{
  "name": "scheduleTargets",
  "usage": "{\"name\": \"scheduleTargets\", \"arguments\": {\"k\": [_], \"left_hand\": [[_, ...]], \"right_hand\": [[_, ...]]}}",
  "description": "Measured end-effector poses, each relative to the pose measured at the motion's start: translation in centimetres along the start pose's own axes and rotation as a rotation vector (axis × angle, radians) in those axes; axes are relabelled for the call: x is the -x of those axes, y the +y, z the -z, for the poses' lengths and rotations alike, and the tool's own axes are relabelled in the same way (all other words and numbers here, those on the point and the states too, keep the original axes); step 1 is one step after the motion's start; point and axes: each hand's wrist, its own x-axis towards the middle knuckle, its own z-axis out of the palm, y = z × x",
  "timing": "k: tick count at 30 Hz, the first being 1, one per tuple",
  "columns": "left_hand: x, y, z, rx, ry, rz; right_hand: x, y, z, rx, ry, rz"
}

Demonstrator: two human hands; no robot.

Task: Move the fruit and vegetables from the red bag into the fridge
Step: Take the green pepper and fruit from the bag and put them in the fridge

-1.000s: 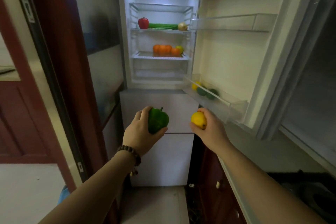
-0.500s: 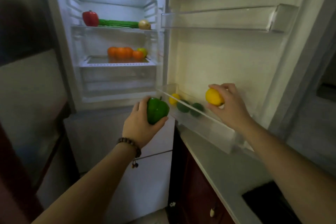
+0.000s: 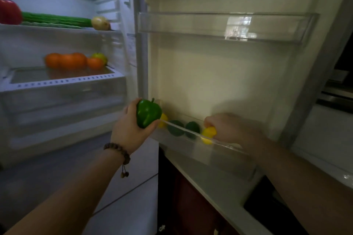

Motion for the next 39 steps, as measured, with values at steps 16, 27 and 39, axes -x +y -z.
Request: {"name": "scheduleTargets", "arguments": {"k": [16,27,39], "left_hand": [[-2.7,-0.7,-0.6,0.015,0.061,-0.012],[-4.2,-3.1,6.2,0.016,0.322,0.075],[-7.4,-9.8,17.2,-0.187,0.581,0.066]], "right_hand": [[-0.2,-1.9,1.8,-0.189,0.19,0.131],[-8.5,-10.8,2.9,-0.323,0.279,0.46],[-20.2,-24.2,4.9,-0.499,0.386,0.655]]}}
